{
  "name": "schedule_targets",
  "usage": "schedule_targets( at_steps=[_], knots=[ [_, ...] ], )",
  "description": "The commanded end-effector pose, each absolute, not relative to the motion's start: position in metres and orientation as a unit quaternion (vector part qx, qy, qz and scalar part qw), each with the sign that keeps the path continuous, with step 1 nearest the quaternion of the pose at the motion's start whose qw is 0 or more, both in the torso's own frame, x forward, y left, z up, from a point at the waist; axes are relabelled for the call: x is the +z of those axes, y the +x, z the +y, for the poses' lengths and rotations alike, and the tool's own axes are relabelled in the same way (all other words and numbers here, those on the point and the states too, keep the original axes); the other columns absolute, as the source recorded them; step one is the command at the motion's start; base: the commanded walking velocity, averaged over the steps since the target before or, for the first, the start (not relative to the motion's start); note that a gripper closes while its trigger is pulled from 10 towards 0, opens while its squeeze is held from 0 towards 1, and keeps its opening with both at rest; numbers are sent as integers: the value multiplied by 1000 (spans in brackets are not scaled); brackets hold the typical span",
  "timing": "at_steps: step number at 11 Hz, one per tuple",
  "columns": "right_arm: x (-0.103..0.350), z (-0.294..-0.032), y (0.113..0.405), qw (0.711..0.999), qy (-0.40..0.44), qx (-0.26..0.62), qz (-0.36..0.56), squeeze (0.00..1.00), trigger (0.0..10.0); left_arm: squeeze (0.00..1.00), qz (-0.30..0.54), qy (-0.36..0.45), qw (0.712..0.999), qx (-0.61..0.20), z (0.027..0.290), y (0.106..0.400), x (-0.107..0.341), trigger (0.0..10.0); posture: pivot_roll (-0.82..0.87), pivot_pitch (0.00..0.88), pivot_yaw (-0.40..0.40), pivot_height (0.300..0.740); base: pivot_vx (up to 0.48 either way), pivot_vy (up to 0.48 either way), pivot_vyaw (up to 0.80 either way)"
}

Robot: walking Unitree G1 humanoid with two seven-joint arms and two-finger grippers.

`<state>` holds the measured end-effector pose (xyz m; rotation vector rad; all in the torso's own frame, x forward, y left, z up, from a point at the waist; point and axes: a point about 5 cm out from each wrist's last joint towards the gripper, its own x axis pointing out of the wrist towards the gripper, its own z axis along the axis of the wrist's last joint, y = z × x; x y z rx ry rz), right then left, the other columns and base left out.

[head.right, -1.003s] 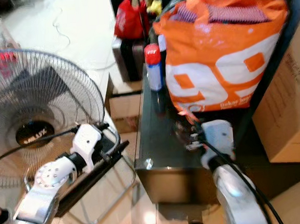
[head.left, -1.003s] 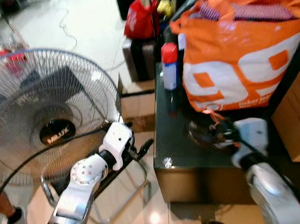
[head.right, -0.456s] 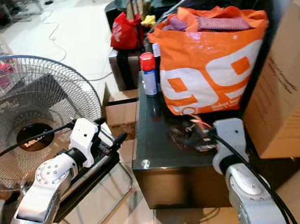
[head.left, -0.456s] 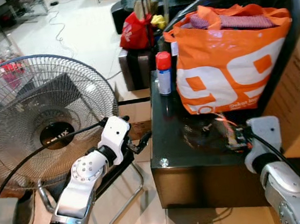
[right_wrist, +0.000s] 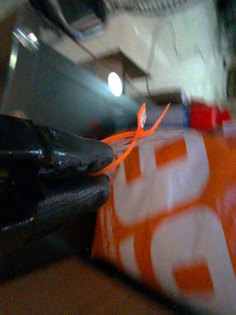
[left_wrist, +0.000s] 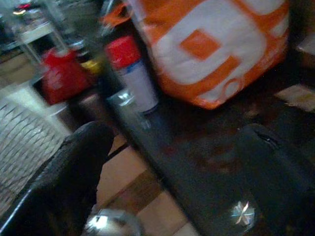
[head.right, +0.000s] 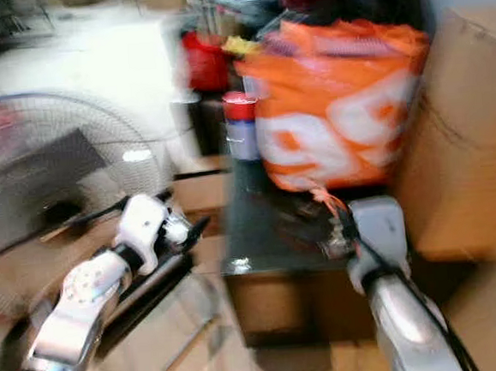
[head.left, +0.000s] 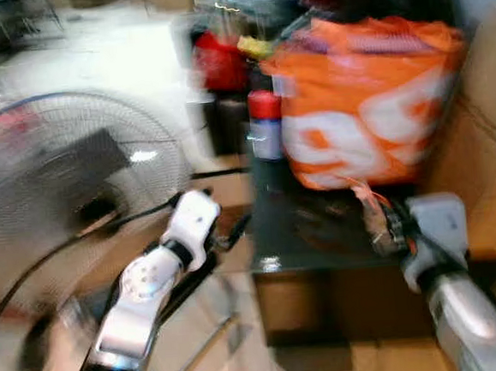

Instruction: Hang keys on a hook

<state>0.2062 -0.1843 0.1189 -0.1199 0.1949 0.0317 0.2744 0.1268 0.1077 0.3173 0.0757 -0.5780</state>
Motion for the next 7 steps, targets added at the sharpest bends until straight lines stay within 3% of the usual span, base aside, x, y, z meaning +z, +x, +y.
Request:
schedule_targets(
  at_steps=[1,4,7],
  knots=[
    [116,-184,203,995,-44,9,87,0,10000,0,35,167,946,-276,129,277,108,10000,-167,0,116,740,0,0,-788],
    [119,-199,200,996,-66,-52,44,0,10000,0,19,160,954,-251,129,282,112,10000,-174,0,124,740,0,0,-792],
    [116,-199,201,996,-26,-67,46,0,10000,0,16,160,957,-242,127,285,112,10000,-176,0,126,740,0,0,-800]
  ],
)
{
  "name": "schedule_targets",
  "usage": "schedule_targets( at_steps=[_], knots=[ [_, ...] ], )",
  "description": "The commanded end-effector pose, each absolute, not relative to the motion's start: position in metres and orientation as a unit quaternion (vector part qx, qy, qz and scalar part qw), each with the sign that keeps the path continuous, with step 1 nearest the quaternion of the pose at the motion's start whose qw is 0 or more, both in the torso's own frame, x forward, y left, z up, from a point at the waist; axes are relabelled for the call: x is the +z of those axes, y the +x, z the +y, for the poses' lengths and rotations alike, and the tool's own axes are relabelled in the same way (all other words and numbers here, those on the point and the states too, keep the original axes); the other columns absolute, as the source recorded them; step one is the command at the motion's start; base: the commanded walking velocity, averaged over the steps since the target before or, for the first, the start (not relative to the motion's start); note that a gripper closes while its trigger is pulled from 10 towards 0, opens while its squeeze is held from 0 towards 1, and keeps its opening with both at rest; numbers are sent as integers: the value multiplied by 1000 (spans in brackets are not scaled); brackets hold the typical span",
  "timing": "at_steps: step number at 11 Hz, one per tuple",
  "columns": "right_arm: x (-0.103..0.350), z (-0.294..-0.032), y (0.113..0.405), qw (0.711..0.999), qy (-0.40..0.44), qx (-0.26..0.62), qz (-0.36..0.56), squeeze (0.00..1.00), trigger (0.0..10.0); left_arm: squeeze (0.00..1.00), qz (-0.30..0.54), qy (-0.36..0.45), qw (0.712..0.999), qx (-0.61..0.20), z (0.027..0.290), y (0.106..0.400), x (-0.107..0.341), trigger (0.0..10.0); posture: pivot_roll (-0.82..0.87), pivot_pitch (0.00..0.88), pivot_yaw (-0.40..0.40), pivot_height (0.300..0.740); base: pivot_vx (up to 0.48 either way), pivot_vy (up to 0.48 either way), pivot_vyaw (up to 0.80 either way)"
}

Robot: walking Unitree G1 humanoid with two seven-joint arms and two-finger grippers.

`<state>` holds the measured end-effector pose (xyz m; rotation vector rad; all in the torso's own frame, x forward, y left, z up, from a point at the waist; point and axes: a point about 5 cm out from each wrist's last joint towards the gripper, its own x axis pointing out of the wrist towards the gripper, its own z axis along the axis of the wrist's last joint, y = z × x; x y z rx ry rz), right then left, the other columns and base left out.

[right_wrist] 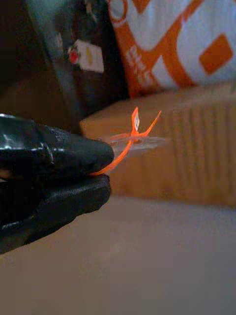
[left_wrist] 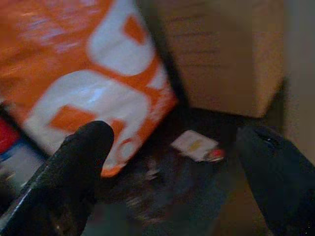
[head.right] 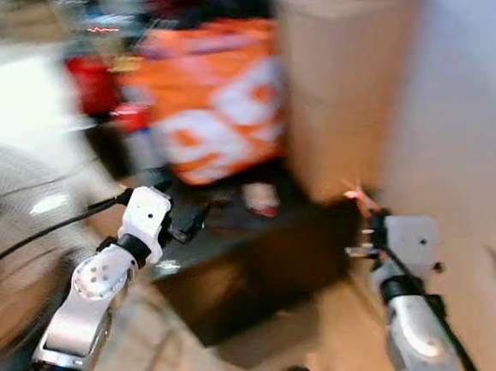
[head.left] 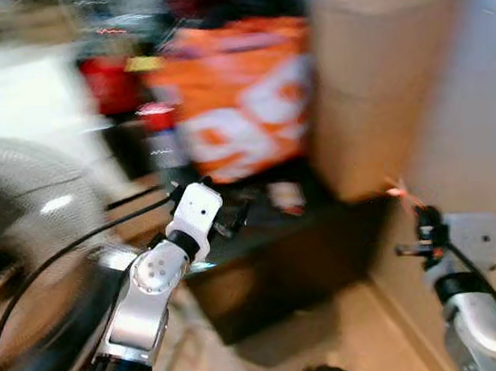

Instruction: Hang keys on a hook

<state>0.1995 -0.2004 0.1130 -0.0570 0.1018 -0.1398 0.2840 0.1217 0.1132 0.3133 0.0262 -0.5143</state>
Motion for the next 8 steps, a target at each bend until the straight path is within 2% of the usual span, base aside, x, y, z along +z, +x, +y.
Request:
schedule_targets(
  at_steps=[1,2,4,5,8],
  knots=[
    [115,-198,201,997,-20,-66,43,0,10000,0,17,159,957,-242,127,286,112,10000,-177,0,126,740,0,0,-800],
    [119,-203,202,994,-52,-88,24,0,10000,0,17,154,959,-238,126,287,111,10000,-181,0,127,740,0,0,-800],
    [124,-204,205,994,-77,-77,17,0,10000,0,16,154,961,-228,129,288,111,10000,-187,0,122,740,0,0,-800],
    [126,-198,209,993,-105,-41,19,0,10000,0,15,162,960,-226,131,288,110,10000,-186,0,103,740,0,0,-800],
    [126,-197,218,991,-132,-17,28,0,10000,0,31,160,964,-209,135,278,100,10000,-180,0,27,740,0,0,-800]
  ],
)
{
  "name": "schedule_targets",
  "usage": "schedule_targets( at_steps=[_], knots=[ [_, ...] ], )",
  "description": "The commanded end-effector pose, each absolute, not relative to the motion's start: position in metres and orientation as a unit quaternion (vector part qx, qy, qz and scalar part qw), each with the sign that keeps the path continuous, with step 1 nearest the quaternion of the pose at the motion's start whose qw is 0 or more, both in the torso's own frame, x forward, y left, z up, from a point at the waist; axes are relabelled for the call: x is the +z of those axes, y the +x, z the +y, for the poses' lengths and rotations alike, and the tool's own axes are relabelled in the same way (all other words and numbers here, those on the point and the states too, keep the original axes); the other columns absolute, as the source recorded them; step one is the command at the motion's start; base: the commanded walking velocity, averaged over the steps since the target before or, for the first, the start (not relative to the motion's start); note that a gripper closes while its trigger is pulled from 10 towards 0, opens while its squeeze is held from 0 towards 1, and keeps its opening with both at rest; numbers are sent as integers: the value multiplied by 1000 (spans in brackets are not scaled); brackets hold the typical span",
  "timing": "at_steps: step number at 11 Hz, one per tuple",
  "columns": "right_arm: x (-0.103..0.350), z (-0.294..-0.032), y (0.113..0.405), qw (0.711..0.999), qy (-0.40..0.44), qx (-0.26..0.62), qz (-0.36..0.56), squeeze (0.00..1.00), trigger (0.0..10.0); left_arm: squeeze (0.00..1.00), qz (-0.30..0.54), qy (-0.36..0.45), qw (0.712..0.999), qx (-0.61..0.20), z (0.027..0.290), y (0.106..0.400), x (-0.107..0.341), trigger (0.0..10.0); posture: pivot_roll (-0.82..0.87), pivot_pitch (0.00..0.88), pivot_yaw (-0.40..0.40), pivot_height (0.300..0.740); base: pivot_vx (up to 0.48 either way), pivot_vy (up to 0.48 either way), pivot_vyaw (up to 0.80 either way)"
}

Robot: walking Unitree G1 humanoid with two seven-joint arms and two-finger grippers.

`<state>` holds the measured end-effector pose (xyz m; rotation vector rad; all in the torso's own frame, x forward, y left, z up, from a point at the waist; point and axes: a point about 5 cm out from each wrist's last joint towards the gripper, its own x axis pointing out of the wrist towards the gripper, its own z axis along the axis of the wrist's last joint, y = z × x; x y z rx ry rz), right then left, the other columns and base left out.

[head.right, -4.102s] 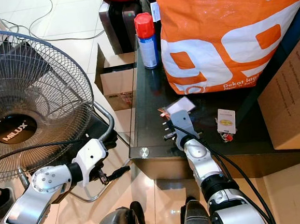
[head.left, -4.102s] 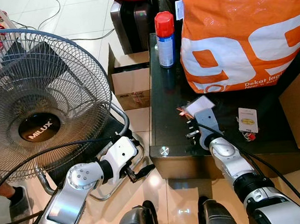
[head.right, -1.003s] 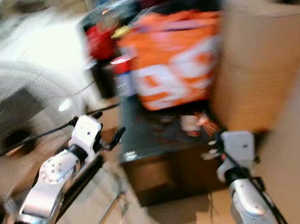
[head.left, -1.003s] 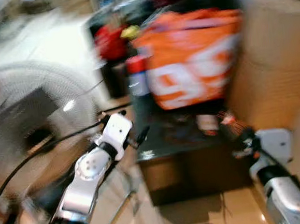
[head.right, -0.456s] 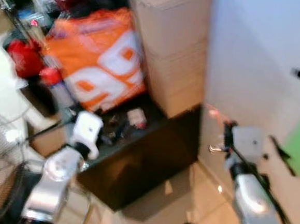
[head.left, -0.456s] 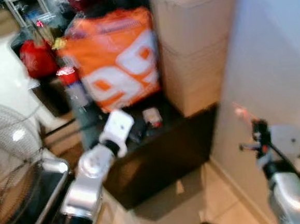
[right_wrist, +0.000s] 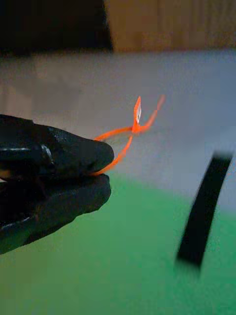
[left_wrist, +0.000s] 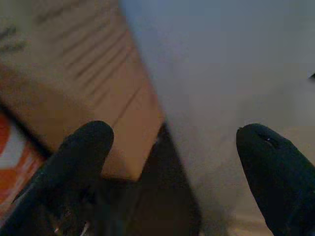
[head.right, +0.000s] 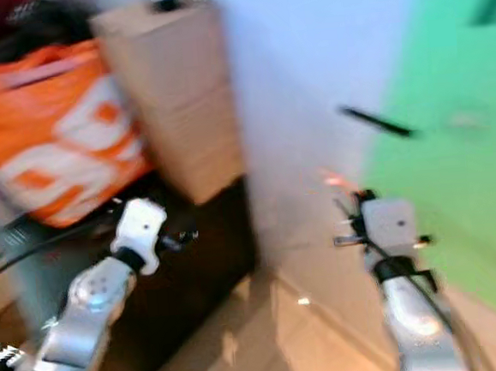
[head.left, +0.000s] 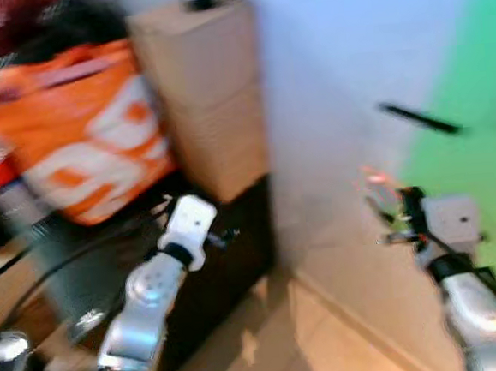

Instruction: Hang keys on a hook

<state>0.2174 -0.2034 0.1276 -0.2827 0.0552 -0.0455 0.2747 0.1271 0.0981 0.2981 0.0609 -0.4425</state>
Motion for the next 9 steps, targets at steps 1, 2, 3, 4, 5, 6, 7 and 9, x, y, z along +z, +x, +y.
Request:
schedule_targets(
  at_steps=[1,2,3,4,5,6,7,9],
  knots=[
    [127,-198,220,991,-132,-2,33,0,10000,0,34,152,967,-202,134,272,97,10000,-184,0,7,740,0,0,-800],
    [127,-198,219,991,-130,11,31,0,10000,0,34,149,968,-199,132,269,95,10000,-192,0,-4,740,0,0,-800],
    [130,-198,218,991,-127,29,27,0,10000,0,33,147,968,-202,129,266,94,10000,-193,0,-5,740,0,0,0],
    [131,-194,216,991,-121,51,24,0,10000,0,28,145,967,-207,128,266,97,10000,-196,0,13,740,0,0,0],
    [132,-189,212,990,-116,79,23,0,10000,0,25,150,965,-213,128,267,98,10000,-197,0,23,740,0,0,0],
    [133,-182,206,986,-114,116,21,0,10000,0,23,158,962,-221,128,270,99,10000,-198,0,33,740,0,-311,-800],
    [134,-184,205,987,-113,114,20,0,10000,0,21,159,961,-224,128,272,101,10000,-194,0,41,740,0,-311,-800],
    [135,-186,206,989,-109,98,19,0,10000,0,19,165,957,-236,128,274,103,10000,-189,0,65,740,0,-304,-400]
  ],
)
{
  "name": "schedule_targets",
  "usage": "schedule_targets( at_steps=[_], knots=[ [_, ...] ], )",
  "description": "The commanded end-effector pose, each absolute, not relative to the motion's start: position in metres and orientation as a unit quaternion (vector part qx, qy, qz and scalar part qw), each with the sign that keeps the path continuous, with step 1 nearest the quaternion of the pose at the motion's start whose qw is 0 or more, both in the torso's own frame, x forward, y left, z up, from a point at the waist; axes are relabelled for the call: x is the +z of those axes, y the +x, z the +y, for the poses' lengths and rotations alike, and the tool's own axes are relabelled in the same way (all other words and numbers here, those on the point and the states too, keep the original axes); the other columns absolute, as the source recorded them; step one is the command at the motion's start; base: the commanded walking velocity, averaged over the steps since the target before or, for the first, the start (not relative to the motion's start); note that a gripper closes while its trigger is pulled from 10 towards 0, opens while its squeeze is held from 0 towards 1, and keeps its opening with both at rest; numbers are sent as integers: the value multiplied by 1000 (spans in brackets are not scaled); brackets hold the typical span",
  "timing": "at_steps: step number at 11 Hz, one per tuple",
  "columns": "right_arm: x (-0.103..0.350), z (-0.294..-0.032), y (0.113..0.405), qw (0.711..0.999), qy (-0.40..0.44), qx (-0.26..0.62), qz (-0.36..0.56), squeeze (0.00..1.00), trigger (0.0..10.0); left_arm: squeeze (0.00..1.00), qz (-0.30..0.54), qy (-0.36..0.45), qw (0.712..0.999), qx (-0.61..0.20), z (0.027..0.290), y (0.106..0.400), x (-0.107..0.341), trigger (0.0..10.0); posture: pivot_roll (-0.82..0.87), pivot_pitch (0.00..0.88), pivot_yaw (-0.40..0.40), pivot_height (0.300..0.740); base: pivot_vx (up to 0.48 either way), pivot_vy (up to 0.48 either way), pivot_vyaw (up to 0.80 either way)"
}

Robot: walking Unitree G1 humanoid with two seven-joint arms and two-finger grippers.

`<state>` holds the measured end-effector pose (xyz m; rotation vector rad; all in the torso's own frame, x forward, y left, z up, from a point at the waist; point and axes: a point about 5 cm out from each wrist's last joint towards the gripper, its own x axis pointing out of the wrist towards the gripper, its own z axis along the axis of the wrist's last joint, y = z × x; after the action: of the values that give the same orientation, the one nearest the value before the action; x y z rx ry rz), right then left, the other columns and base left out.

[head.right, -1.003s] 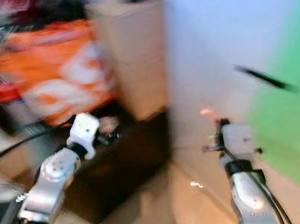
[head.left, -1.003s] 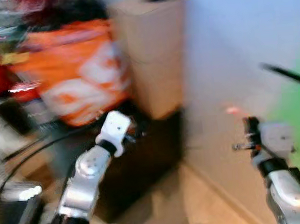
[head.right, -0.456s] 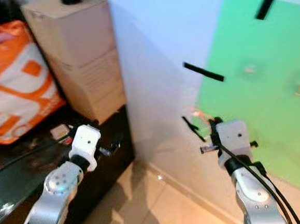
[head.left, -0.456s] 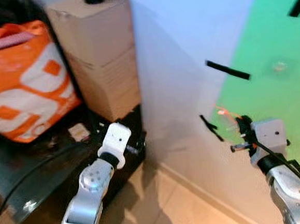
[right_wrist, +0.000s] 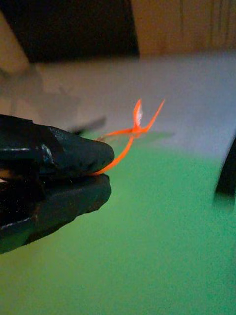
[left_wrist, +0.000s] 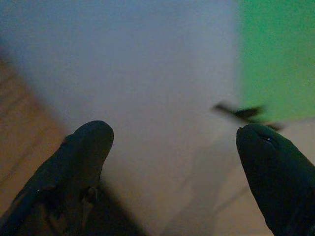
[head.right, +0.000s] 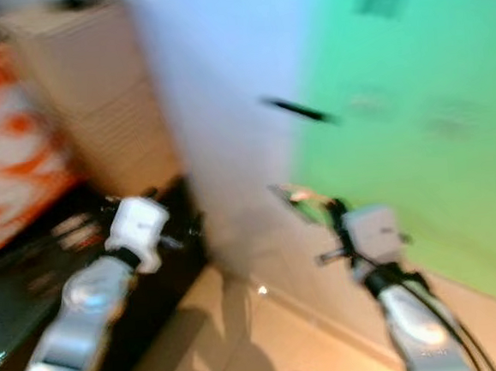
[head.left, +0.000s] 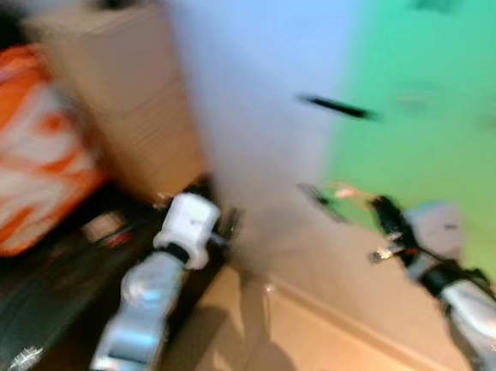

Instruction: Hang keys on a hook

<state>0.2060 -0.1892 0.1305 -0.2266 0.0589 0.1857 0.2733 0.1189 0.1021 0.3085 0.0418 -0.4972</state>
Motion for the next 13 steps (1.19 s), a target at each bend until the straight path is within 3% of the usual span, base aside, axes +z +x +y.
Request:
schedule_targets(
  at_steps=[1,6,8,10,13],
  knots=[
    [135,-183,206,989,-107,99,17,0,10000,0,24,159,958,-237,128,276,103,10000,-186,0,69,740,0,0,0],
    [138,-174,211,990,-92,106,4,0,10000,0,18,157,953,-257,128,281,109,10000,-169,0,87,740,0,244,-758],
    [145,-170,218,990,-93,106,-10,0,10000,0,12,161,949,-272,127,284,113,10000,-167,0,97,740,0,0,0],
    [161,-170,238,990,-95,99,-21,0,10000,0,10,166,923,-348,114,281,117,10000,-167,0,105,740,0,0,0],
    [183,-166,258,984,-85,153,-44,0,10000,0,3,159,910,-382,109,282,124,10000,-153,0,104,740,0,0,0]
  ],
)
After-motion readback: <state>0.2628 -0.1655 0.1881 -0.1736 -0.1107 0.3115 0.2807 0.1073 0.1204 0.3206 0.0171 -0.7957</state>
